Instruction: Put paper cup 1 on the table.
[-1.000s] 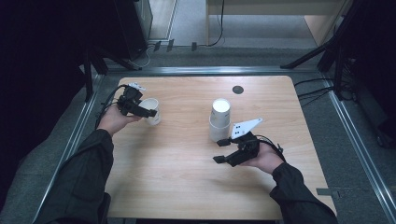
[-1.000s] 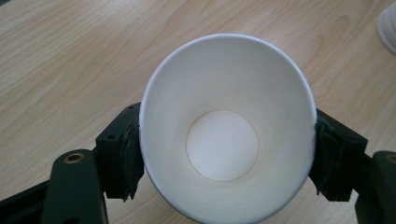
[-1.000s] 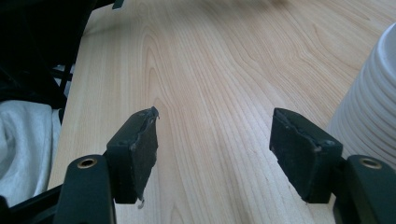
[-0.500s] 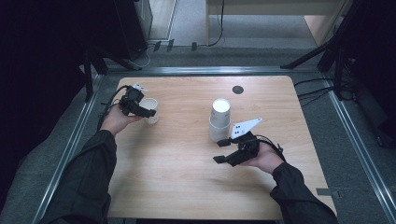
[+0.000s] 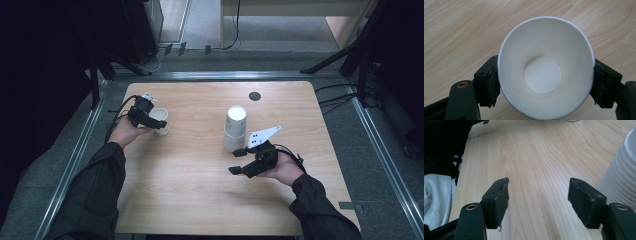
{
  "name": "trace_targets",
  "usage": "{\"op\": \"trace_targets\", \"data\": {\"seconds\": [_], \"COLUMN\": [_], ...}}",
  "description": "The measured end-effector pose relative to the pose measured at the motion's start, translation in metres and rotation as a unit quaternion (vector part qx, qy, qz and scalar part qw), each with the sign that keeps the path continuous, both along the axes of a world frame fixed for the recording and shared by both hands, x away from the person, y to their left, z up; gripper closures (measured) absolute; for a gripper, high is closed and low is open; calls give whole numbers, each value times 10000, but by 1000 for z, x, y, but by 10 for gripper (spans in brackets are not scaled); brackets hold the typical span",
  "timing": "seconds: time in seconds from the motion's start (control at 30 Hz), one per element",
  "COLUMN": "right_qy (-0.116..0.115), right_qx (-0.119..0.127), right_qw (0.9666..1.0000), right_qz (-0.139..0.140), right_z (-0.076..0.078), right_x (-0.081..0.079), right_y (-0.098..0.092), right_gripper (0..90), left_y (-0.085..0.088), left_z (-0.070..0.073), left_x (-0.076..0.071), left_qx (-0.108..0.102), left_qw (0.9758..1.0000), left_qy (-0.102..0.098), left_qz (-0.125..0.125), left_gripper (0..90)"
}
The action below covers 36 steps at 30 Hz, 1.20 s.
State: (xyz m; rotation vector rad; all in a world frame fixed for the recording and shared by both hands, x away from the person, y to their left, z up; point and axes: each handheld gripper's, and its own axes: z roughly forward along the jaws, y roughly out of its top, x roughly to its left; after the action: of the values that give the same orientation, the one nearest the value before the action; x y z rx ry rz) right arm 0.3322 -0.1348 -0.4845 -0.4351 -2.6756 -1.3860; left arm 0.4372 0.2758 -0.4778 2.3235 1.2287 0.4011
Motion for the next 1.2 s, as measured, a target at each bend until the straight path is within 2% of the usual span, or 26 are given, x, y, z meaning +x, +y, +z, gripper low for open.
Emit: {"op": "trace_targets", "data": {"seconds": [0.07,0.3,0.37,0.5,0.67,0.73,0.77,0.83,0.97,1.03,1.07,1.2], "right_qy": [-4,-17,-16,1,-4,-13,4,11,14,8,-3,16], "right_qx": [4,17,15,9,10,19,15,15,22,21,20,-2], "right_qw": [10000,10000,10000,10000,10000,10000,10000,10000,10000,10000,10000,10000], "right_qz": [12,9,10,0,5,6,0,-6,-4,-7,-11,-29], "right_z": [0,1,1,1,1,1,1,1,1,1,1,1], "right_x": [0,0,0,0,0,1,0,1,1,1,1,1], "right_y": [0,0,0,-1,-1,-1,-1,-1,-1,-1,-2,-3], "right_gripper": [336,337,337,338,338,338,338,338,338,338,338,338], "left_y": [0,0,1,0,1,2,3,4,7,10,13,15], "left_z": [0,-1,-2,-2,-1,1,1,4,8,13,18,25], "left_x": [-1,0,1,1,1,1,0,-1,-3,-4,-6,-9], "left_qx": [40,-52,-115,-198,-322,-336,-302,-393,-405,-474,-581,-611], "left_qw": [10000,9999,9997,9994,9990,9987,9989,9984,9983,9981,9976,9974], "left_qy": [-4,104,203,274,295,369,363,412,417,390,370,366], "left_qz": [-18,34,31,9,38,32,56,49,61,104,119,101], "left_gripper": [228,193,156,103,81,81,81,82,81,81,81,81]}}
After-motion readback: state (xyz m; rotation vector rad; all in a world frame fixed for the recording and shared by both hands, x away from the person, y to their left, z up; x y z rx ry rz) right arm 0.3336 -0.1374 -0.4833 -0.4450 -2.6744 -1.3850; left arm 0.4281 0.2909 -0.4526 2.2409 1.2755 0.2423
